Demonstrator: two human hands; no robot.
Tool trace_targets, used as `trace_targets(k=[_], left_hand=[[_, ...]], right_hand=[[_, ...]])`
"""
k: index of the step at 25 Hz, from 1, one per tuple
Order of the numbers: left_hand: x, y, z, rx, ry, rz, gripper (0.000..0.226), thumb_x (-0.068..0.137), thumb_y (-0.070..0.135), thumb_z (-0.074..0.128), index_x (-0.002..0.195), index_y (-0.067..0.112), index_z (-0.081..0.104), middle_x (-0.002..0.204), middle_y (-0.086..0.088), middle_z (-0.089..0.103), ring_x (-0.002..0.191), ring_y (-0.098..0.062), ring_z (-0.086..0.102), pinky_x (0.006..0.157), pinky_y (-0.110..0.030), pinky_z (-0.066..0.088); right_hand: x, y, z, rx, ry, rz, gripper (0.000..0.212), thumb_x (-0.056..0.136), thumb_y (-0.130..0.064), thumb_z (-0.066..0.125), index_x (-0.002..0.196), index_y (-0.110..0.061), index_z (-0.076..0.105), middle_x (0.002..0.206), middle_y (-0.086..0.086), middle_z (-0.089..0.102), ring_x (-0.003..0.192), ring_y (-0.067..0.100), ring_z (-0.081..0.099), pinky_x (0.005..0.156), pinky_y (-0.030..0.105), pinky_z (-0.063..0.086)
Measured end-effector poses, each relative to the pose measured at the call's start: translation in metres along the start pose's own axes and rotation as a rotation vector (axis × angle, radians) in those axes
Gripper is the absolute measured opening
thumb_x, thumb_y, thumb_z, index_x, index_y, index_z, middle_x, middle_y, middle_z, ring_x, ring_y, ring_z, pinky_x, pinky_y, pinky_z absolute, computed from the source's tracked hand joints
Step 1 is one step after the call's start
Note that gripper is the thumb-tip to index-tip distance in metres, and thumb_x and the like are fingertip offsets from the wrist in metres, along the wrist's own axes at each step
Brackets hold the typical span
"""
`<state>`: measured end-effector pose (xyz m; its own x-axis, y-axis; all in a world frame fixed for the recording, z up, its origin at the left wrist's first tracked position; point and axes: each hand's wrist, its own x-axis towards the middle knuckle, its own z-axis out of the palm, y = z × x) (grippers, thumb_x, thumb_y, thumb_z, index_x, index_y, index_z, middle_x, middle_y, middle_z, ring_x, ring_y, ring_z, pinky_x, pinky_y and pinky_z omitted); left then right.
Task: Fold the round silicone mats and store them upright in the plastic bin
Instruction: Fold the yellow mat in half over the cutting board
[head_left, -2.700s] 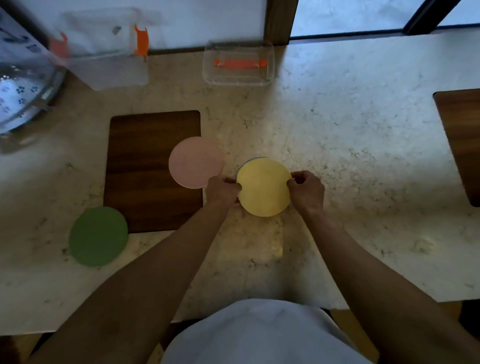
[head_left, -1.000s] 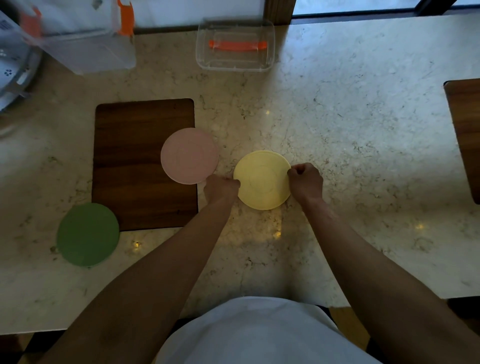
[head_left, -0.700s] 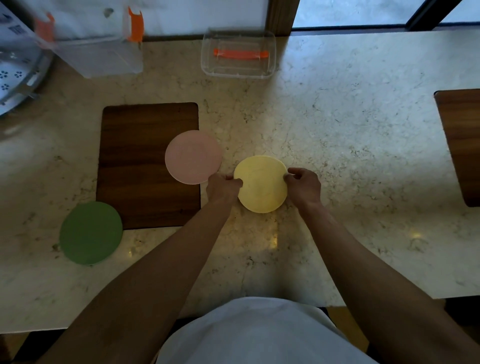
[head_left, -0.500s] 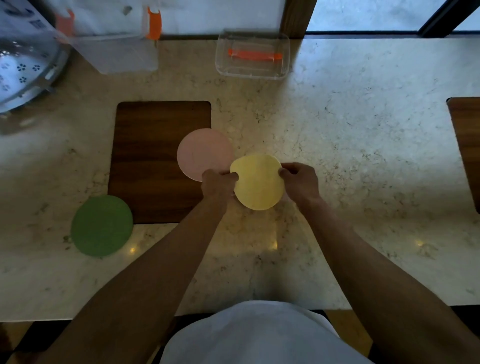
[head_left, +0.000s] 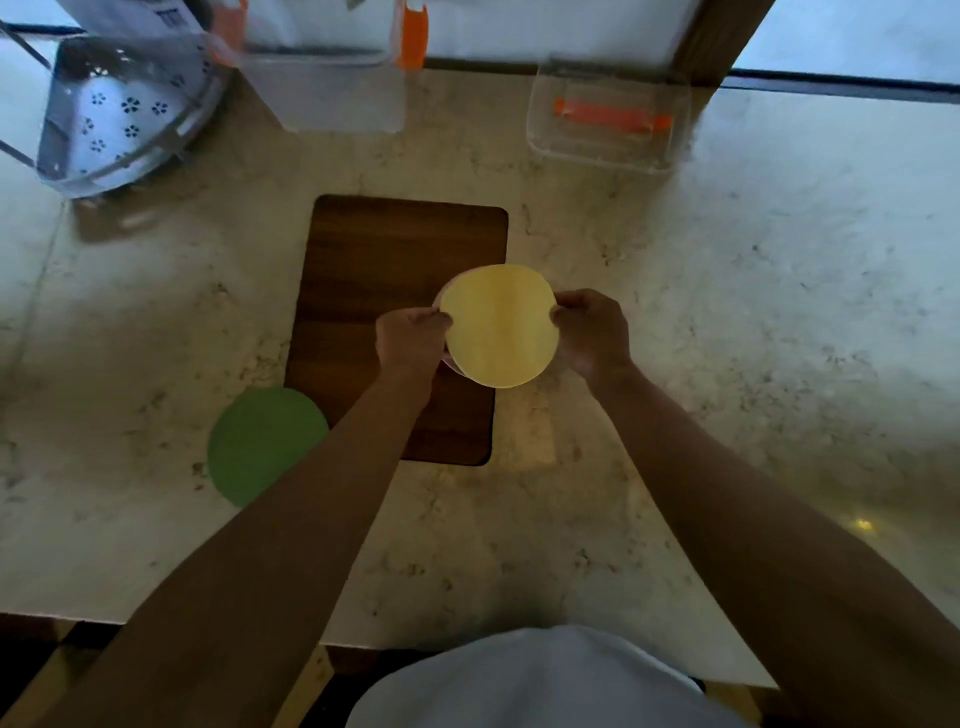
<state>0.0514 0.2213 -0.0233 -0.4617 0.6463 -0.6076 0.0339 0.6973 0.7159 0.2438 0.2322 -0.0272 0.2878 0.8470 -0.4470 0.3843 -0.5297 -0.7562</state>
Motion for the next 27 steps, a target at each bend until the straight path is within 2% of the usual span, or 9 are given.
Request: trace_targets(k=[4, 11, 14, 16, 18, 20, 22, 24, 27], left_hand=[[0.018, -0.002, -0.002, -0.005, 0.012, -0.043, 0.017, 0.080, 0.014, 0.070, 0.096, 0.014, 0.074, 0.086, 0.004, 0.067, 0.087, -0.020, 0.066, 0.069, -0.040, 0.062], [0.027, -0.013, 0.000, 0.163, 0.009, 0.065, 0.022, 0.083, 0.017, 0.066, 0.104, 0.011, 0.072, 0.089, 0.001, 0.066, 0.087, -0.021, 0.067, 0.077, -0.045, 0.061], [0.028, -0.017, -0.001, 0.267, 0.014, 0.144, 0.025, 0.085, 0.017, 0.064, 0.109, 0.010, 0.070, 0.100, -0.006, 0.071, 0.076, -0.012, 0.063, 0.067, -0.031, 0.058], [0.028, -0.019, -0.002, 0.369, 0.010, 0.215, 0.029, 0.087, 0.018, 0.062, 0.114, 0.009, 0.068, 0.109, -0.007, 0.071, 0.073, -0.005, 0.055, 0.058, -0.019, 0.046], [0.028, -0.019, -0.002, 0.427, 0.008, 0.251, 0.032, 0.088, 0.018, 0.062, 0.118, 0.008, 0.065, 0.112, -0.009, 0.070, 0.075, -0.006, 0.054, 0.063, -0.021, 0.043], [0.028, -0.018, -0.004, 0.452, 0.015, 0.263, 0.033, 0.088, 0.017, 0.061, 0.119, 0.006, 0.064, 0.110, -0.011, 0.071, 0.071, -0.006, 0.055, 0.067, -0.024, 0.044], [0.029, -0.018, -0.005, 0.462, 0.027, 0.268, 0.033, 0.088, 0.016, 0.061, 0.118, 0.005, 0.064, 0.106, -0.011, 0.072, 0.062, -0.001, 0.051, 0.063, -0.022, 0.042], [0.030, -0.017, -0.005, 0.466, 0.021, 0.261, 0.032, 0.087, 0.015, 0.062, 0.117, 0.005, 0.065, 0.104, -0.010, 0.071, 0.060, 0.001, 0.047, 0.057, -0.019, 0.039], [0.031, -0.015, -0.003, 0.439, 0.017, 0.236, 0.026, 0.085, 0.013, 0.063, 0.109, 0.005, 0.068, 0.086, -0.003, 0.068, 0.058, 0.001, 0.047, 0.054, -0.019, 0.038]], right_hand=[[0.009, 0.003, 0.014, -0.045, 0.003, -0.015, 0.021, 0.087, -0.016, 0.059, 0.104, -0.019, 0.071, 0.091, -0.007, 0.066, 0.086, 0.009, 0.060, 0.069, 0.021, 0.043], [0.013, 0.016, 0.021, -0.141, 0.040, -0.059, 0.020, 0.089, -0.017, 0.059, 0.106, -0.016, 0.068, 0.095, -0.004, 0.066, 0.085, 0.008, 0.057, 0.069, 0.018, 0.040], [0.013, 0.017, 0.023, -0.172, 0.072, -0.101, 0.021, 0.088, -0.015, 0.059, 0.106, -0.015, 0.069, 0.100, 0.000, 0.070, 0.086, 0.010, 0.058, 0.073, 0.018, 0.041], [0.014, 0.017, 0.024, -0.207, 0.081, -0.114, 0.023, 0.088, -0.013, 0.059, 0.108, -0.013, 0.070, 0.104, 0.004, 0.071, 0.091, 0.014, 0.062, 0.078, 0.021, 0.042], [0.014, 0.017, 0.025, -0.215, 0.073, -0.111, 0.025, 0.087, -0.012, 0.059, 0.109, -0.012, 0.071, 0.106, 0.006, 0.071, 0.092, 0.014, 0.062, 0.077, 0.021, 0.042], [0.015, 0.017, 0.025, -0.239, 0.076, -0.116, 0.026, 0.087, -0.013, 0.059, 0.110, -0.011, 0.071, 0.107, 0.007, 0.071, 0.090, 0.013, 0.061, 0.077, 0.021, 0.041], [0.016, 0.017, 0.025, -0.296, 0.079, -0.122, 0.027, 0.087, -0.014, 0.058, 0.111, -0.010, 0.071, 0.109, 0.010, 0.069, 0.095, 0.019, 0.064, 0.076, 0.019, 0.040], [0.016, 0.015, 0.025, -0.329, 0.086, -0.129, 0.027, 0.086, -0.014, 0.057, 0.108, -0.011, 0.073, 0.104, 0.010, 0.072, 0.091, 0.018, 0.065, 0.066, 0.014, 0.039], [0.013, 0.010, 0.028, -0.322, 0.106, -0.111, 0.026, 0.084, -0.013, 0.056, 0.100, -0.013, 0.076, 0.093, 0.006, 0.075, 0.081, 0.015, 0.065, 0.060, 0.016, 0.040]])
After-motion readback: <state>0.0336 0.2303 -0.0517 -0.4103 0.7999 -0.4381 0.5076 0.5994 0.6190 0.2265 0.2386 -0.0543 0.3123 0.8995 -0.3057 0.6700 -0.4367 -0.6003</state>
